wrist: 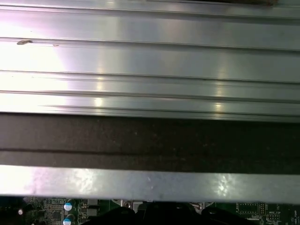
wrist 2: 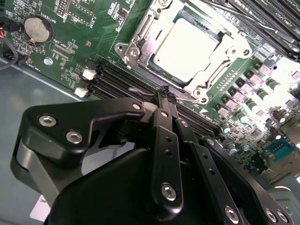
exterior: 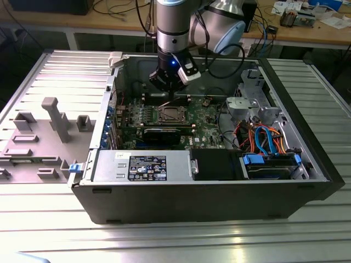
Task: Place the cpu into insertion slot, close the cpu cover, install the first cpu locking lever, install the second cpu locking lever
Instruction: 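Install the first cpu locking lever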
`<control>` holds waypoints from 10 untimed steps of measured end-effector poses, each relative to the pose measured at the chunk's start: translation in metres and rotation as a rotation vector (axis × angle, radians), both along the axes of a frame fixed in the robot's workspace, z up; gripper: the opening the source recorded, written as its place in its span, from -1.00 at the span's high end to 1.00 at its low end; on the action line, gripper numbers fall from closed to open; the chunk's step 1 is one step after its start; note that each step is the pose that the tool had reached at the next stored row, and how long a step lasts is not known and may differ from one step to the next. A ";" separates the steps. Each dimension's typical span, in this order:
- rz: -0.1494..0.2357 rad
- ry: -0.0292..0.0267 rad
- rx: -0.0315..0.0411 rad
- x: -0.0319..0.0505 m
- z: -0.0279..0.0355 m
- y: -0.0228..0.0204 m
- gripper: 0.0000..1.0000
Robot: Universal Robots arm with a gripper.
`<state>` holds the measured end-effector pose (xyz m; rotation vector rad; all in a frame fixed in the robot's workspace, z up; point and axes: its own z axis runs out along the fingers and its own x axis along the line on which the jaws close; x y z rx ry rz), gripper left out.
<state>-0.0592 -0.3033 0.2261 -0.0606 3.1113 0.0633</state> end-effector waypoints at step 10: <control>0.000 0.0000 0.0000 0.0105 -0.0056 0.0001 0.79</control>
